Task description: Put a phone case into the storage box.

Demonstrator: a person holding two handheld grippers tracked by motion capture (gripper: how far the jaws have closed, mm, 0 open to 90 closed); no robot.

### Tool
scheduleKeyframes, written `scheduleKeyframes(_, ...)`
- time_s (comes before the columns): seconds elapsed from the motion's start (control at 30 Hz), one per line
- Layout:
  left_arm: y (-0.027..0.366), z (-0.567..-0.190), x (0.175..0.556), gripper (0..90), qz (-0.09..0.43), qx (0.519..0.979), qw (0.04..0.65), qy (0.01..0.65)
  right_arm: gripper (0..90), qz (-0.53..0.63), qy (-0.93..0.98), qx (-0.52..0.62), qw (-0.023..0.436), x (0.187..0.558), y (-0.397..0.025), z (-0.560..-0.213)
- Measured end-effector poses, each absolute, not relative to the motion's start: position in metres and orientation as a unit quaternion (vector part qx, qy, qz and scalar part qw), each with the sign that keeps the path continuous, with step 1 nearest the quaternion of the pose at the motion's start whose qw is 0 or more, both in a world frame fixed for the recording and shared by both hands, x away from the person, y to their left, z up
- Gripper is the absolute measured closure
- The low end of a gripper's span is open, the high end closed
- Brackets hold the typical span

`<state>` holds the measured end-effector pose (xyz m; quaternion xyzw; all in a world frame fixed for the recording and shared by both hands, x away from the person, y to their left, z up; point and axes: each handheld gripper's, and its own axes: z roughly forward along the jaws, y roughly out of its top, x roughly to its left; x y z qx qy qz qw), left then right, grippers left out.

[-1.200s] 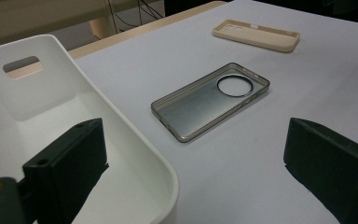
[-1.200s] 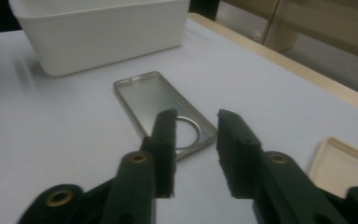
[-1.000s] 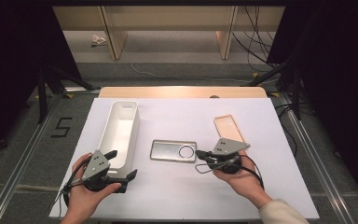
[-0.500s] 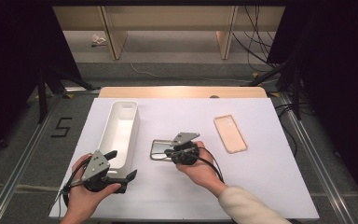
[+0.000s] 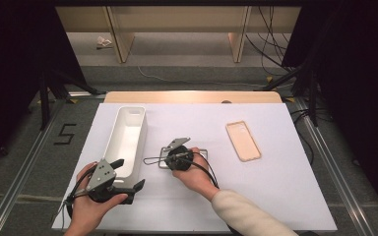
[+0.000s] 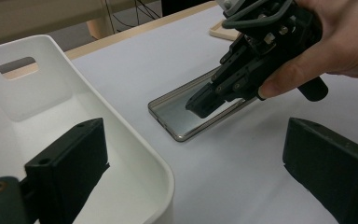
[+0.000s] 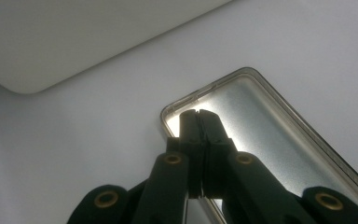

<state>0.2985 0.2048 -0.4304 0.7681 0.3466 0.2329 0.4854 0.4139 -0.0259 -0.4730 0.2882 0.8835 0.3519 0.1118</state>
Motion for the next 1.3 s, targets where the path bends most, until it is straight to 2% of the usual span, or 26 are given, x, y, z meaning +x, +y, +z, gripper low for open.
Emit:
scheduleKeyframes(0.67,0.205,-0.431,0.299,6.0,0.230,0.769,0.486,0.347,90.0,0.311,0.897,0.298,0.102,0.424,-0.018,-0.482)
scheduleKeyframes(1.3,0.205,-0.431,0.298,5.9,0.230,0.769,0.485,0.348,90.0,0.263,0.926,0.261,0.065,0.407,-0.031,-0.473)
